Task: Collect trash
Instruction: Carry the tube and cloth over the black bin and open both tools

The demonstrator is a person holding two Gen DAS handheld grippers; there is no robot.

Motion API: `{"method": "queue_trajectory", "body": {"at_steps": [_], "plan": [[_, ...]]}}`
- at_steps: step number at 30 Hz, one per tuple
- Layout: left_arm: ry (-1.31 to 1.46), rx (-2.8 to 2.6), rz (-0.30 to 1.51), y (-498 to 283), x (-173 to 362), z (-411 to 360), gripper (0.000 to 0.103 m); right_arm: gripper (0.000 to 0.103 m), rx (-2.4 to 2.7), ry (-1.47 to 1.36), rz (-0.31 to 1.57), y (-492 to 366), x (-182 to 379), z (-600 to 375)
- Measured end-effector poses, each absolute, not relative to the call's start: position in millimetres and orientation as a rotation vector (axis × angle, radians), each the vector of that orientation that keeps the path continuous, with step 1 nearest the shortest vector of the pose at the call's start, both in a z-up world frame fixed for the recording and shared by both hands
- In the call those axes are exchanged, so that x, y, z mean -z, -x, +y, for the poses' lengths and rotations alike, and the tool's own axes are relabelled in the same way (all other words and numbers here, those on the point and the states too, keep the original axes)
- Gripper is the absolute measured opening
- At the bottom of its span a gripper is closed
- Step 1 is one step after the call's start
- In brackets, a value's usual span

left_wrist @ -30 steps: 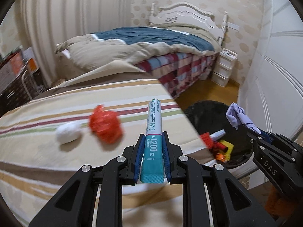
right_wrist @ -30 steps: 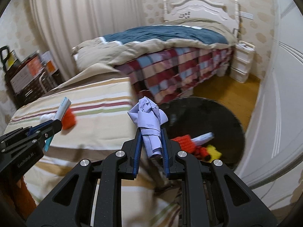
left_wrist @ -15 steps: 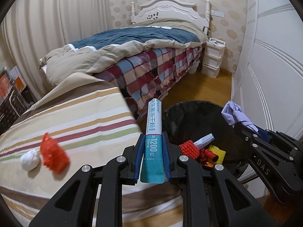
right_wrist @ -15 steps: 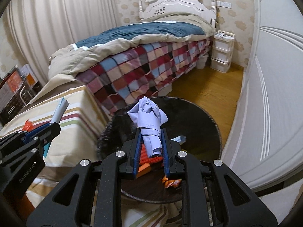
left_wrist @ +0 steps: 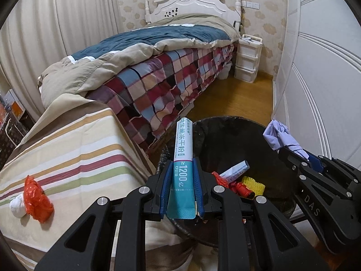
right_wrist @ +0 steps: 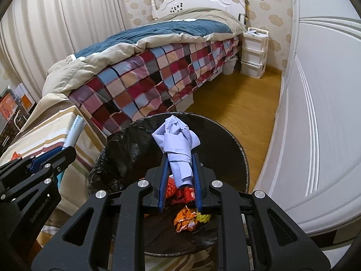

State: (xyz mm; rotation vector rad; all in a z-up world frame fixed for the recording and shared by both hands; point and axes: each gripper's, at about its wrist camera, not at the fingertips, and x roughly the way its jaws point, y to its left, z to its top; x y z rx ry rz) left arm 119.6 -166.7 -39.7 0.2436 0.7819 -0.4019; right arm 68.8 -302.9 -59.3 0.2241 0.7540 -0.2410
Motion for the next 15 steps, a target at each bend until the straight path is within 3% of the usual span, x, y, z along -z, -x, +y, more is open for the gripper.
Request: {"method": "queue_trajectory", "body": {"at_steps": [15], "plan": [[-0.268,0.403,0.797,-123,47,-180,0.024,0.02,0.264,-0.227,0.767,-69,64,-313]]}}
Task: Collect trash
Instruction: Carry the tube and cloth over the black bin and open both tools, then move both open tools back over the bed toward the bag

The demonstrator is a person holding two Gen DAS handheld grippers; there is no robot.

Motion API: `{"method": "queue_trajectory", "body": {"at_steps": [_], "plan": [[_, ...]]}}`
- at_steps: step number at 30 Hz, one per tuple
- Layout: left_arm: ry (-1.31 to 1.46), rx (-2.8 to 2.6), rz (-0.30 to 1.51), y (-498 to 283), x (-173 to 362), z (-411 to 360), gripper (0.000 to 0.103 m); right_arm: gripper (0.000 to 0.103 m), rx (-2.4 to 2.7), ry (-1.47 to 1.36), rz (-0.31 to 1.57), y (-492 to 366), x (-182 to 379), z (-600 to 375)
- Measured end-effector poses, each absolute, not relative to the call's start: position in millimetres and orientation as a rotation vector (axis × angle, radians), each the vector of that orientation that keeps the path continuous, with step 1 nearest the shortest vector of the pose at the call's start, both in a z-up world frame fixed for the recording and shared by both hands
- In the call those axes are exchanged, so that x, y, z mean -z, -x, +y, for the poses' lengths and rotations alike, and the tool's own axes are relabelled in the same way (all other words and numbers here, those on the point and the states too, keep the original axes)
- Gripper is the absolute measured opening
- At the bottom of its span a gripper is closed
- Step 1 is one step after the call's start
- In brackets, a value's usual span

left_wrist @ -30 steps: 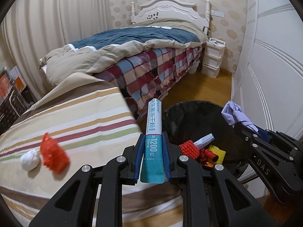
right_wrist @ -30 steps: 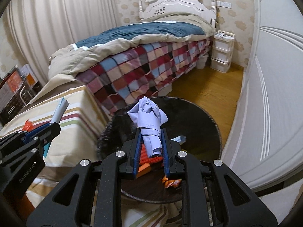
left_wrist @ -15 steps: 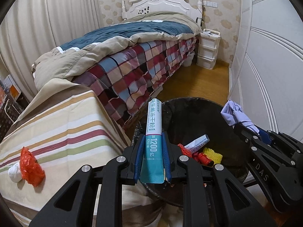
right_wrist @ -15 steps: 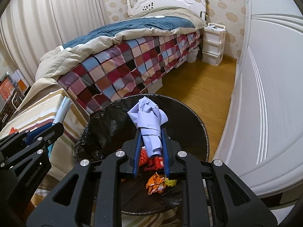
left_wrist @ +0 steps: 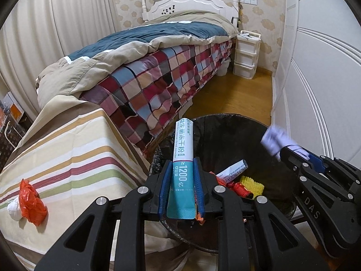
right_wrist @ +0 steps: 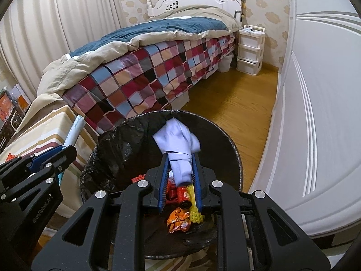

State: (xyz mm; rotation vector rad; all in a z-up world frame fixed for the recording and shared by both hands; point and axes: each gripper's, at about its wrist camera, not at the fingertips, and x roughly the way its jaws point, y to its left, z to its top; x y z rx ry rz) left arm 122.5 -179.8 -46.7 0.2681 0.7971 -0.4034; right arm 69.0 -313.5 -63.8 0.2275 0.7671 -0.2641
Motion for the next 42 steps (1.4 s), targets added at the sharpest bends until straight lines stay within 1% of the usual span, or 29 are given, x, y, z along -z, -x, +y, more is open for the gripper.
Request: {"method": "queue_trajectory", "body": {"at_steps": [1,3,4,5,8,9,11,12,13,16,19,21,25,27,34,42], "plan": [[-0.27,0.403,0.798,-123,46,-180,0.027,0.02,0.267,-0.227,0.767,-69,64,-314],[-0.276,0.394,0.795,-122,47,-180,0.048,0.022,0.273,-0.224,0.765,-68,64,-314],[-0.273,0.391,0.792,-122,46,-179,0.052,0.023,0.276,-0.223,0.765,-68,63,-313],[-0.266,0.389,0.79,-122,46,-178,0.056,0.027,0.279,-0.222,0.764,-68,63,-313],[-0.266,0.383,0.785,-121,44,-175,0.066,0.03,0.29,-0.218,0.759,-66,62,-314],[-0.267,0.381,0.781,-120,44,-175,0.069,0.036,0.293,-0.218,0.758,-65,62,-314],[-0.268,0.374,0.77,-118,41,-172,0.071,0.044,0.299,-0.216,0.752,-64,60,-313],[-0.266,0.372,0.767,-118,40,-171,0.074,0.046,0.304,-0.213,0.749,-63,60,-313],[-0.265,0.369,0.766,-118,39,-170,0.075,0.048,0.308,-0.209,0.747,-61,59,-312],[-0.263,0.356,0.757,-115,35,-164,0.079,0.059,0.314,-0.205,0.742,-59,56,-311],[-0.266,0.336,0.75,-112,33,-157,0.08,0.064,0.32,-0.2,0.74,-56,54,-308],[-0.264,0.323,0.746,-110,31,-151,0.081,0.07,0.32,-0.2,0.739,-55,53,-307],[-0.258,0.292,0.738,-105,27,-137,0.083,0.071,0.31,-0.192,0.74,-49,49,-297],[-0.252,0.279,0.729,-101,24,-126,0.083,0.077,0.305,-0.19,0.739,-46,47,-291],[-0.245,0.21,0.706,-86,19,-83,0.083,0.078,0.221,-0.168,0.744,-41,43,-250],[-0.192,0.072,0.741,-86,27,-5,0.083,0.078,0.099,-0.134,0.775,-47,47,-190]]}}
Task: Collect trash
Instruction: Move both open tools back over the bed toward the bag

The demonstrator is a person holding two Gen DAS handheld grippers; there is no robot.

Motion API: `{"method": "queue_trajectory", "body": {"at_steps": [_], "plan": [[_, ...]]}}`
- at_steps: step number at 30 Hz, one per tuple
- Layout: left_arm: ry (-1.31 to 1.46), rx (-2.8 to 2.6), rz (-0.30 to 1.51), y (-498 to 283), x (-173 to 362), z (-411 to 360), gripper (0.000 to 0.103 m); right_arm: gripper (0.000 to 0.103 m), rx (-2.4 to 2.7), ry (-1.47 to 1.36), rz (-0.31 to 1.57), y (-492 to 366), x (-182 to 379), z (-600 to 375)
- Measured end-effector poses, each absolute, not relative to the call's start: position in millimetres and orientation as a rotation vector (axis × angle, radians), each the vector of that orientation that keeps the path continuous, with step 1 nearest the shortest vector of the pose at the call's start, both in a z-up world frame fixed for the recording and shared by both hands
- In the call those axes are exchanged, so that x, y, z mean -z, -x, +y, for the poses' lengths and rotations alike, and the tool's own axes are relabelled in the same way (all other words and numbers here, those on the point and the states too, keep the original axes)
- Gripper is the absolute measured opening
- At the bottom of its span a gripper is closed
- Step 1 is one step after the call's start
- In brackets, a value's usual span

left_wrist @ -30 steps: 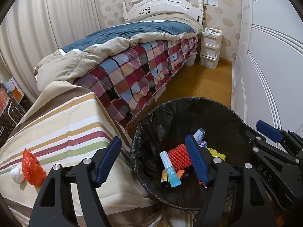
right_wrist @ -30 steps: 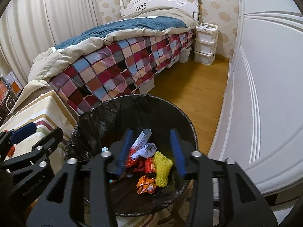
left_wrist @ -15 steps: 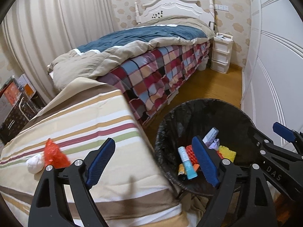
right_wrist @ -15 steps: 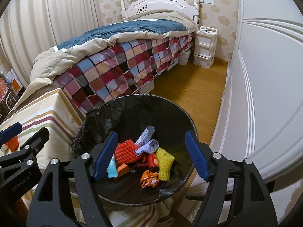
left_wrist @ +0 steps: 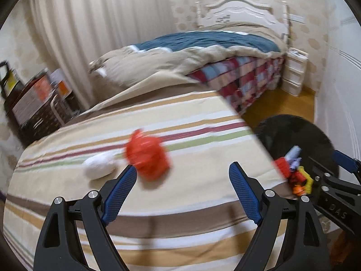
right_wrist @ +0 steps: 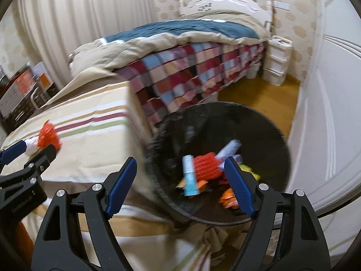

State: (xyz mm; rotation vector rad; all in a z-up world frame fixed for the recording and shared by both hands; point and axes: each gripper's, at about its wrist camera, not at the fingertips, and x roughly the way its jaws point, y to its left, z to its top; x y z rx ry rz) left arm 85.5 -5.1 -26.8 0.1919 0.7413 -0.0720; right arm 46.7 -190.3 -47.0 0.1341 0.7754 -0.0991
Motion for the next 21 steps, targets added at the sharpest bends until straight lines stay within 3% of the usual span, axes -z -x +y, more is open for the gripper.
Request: {"method": "queue_trajectory", "body": {"at_steps": [21], "plan": [[-0.053,-0.177,0.829,-82,49,138,0.083,0.078,-0.168,0.031,0.856,-86,55,-38]]}}
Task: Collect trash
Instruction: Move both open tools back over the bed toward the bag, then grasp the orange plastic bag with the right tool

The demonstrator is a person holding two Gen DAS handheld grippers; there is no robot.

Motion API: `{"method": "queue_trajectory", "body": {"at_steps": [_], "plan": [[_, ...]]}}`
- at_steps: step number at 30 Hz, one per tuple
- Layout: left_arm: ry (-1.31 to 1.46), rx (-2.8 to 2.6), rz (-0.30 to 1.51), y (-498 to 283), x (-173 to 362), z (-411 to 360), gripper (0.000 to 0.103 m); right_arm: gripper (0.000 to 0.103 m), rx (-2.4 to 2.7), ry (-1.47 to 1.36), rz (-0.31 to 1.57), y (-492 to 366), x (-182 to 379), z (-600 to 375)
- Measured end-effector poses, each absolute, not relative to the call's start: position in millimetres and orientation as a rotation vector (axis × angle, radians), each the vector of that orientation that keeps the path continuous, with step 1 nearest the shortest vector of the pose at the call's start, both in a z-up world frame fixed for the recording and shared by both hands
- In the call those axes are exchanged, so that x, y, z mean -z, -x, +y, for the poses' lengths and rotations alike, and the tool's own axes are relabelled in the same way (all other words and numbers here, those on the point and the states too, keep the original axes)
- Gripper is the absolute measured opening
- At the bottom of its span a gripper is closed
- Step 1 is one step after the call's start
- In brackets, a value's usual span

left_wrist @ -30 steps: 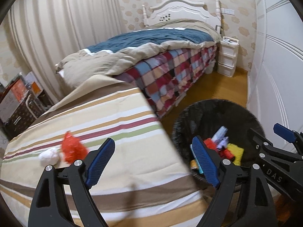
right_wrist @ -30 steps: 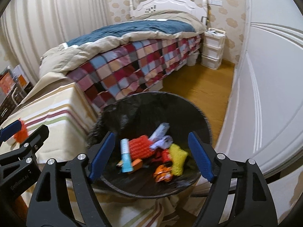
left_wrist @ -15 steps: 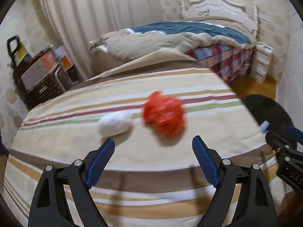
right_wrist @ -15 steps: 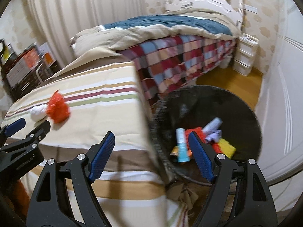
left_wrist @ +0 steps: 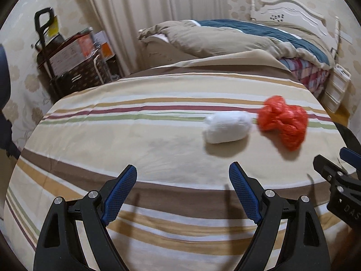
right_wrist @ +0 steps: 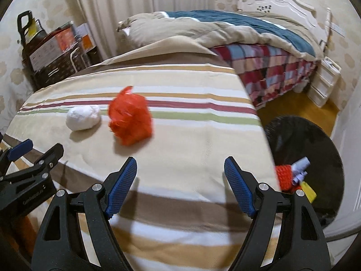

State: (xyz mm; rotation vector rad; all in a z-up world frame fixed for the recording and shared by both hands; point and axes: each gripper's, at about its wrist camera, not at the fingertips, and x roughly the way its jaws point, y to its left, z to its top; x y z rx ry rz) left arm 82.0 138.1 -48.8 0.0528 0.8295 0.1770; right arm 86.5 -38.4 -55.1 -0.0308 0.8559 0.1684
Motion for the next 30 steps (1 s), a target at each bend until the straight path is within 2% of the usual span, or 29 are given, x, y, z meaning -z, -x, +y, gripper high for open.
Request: {"method": "queue_trajectory", "body": {"at_steps": [11,13,15,17,30], "plan": [[-0.008,-0.207,0.835,-83,49,163,0.083,0.078,-0.199,0.086,0.852,-121,56,11],[-0.009,-0.202,0.836,-83,49,163,0.083,0.07,-0.201,0.085,0.852,-125,56,14],[-0.016,-0.197,0.835,-83,49,161,0.083,0.05,-0.211,0.091,0.863,-128,58,16],[-0.023,-0.189,0.833,-84,49,160,0.083,0.039,-0.219,0.086,0.878,-130,60,16],[-0.057,-0.09,0.823,-99,48,124,0.083,0.037,-0.134,0.041,0.874,-131,59,-30]]}}
